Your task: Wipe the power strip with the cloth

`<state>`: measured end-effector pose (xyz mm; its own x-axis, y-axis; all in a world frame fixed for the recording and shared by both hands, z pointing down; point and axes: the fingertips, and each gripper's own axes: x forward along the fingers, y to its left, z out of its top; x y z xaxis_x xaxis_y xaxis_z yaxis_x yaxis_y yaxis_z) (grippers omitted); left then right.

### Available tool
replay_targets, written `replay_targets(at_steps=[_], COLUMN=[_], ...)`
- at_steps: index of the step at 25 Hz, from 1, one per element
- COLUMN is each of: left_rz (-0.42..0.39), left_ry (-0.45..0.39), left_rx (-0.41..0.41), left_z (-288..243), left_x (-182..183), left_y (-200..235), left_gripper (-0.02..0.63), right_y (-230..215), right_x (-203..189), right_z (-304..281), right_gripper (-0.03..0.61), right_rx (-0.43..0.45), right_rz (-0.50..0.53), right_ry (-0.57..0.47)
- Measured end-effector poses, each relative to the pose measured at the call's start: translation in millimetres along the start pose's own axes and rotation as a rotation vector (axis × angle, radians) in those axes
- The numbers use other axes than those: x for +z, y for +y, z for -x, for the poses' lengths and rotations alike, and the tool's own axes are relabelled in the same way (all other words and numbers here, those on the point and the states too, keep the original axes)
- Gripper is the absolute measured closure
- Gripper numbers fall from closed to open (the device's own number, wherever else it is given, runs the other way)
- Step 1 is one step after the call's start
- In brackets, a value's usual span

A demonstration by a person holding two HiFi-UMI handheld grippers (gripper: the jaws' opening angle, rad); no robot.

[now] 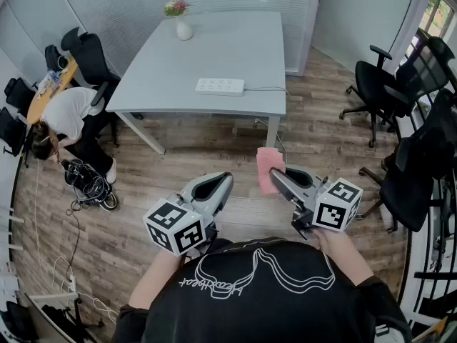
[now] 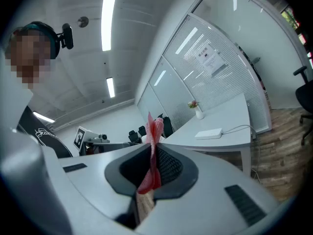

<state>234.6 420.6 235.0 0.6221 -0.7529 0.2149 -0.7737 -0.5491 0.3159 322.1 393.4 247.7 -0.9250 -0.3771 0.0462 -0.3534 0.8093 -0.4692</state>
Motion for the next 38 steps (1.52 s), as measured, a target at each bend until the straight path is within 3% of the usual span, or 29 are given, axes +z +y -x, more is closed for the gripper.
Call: replay_targets(at_steps=[16, 21, 32, 38], left_rz=[0.026, 0.027, 0.056, 0.061], left_ry=[0.005, -0.006, 0.011, 0.037], left_rx=[-0.010, -0.001, -0.066, -0.084], left_z=[-12.6, -27.3, -68.0, -78.8], left_x=[5.5, 7.7, 23.7, 50.9], left_y=[-4.0, 12.1, 94.8, 170.2], left_gripper=[0.600, 0.601, 0.601, 0.601], right_y=[-6.0, -25.4, -85.0, -115.3], right_x=[10.9, 14.3, 22.5, 44.8], right_z=[5.0, -3.2, -66.1, -143.0], right_gripper=[0.545, 0.546, 0.546, 0.546], right_rx=[0.013, -0.055, -0.159, -0.200], right_rz=[-0.022, -0.007, -0.025, -0.028], right_ry=[-0.039, -0.027, -0.020, -0.017])
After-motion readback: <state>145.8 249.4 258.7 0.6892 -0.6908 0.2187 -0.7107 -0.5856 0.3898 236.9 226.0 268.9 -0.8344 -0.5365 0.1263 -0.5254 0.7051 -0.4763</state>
